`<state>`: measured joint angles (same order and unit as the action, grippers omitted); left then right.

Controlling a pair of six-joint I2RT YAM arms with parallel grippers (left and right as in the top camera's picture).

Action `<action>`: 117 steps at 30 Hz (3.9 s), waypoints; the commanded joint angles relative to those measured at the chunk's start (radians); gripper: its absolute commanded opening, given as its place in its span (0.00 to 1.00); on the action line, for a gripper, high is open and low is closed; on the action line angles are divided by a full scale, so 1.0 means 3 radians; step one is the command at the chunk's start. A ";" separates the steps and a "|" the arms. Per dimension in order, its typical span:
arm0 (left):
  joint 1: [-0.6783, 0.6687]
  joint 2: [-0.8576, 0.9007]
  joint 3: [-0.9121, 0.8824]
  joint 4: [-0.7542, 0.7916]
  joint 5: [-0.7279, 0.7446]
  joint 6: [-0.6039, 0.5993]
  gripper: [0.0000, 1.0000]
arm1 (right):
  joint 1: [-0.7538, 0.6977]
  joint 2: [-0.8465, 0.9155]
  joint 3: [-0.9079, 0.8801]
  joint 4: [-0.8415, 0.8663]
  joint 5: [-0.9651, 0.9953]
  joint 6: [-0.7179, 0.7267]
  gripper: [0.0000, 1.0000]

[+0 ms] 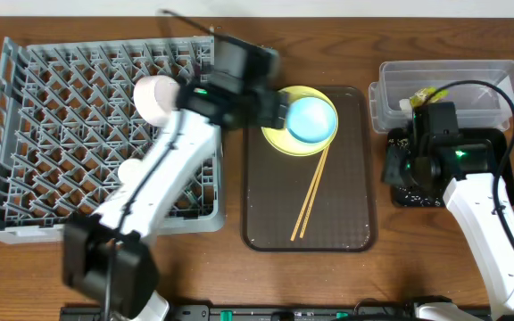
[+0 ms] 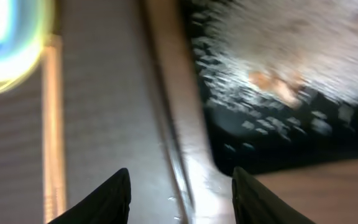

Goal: Sort waste into correct bins and load items into the dishwasher rack
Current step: 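Reach the left gripper to the blue bowl on the yellow plate, then grasp the rim of the blue bowl with the left gripper, then carry the blue bowl to the rack and set it down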

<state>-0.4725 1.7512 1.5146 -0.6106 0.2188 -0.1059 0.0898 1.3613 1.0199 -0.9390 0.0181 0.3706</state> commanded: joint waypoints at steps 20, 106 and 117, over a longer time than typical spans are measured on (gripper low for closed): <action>-0.0865 0.1142 -0.0028 0.0773 -0.0515 0.0863 0.72 | -0.0022 -0.0006 0.0029 -0.0125 0.0449 0.0257 0.62; 0.3245 0.0632 -0.0223 -0.1245 0.3431 0.0385 0.06 | -0.0022 -0.0006 0.0029 -0.0075 0.0450 0.0156 0.63; 0.3560 0.0659 -0.0251 -0.1230 0.2664 0.0384 0.41 | -0.0022 -0.0006 0.0029 -0.0071 0.0449 0.0156 0.63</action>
<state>0.5713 1.9312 1.4464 -0.9733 1.1645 0.0013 0.0898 1.3613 1.0199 -0.9607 0.1322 0.4282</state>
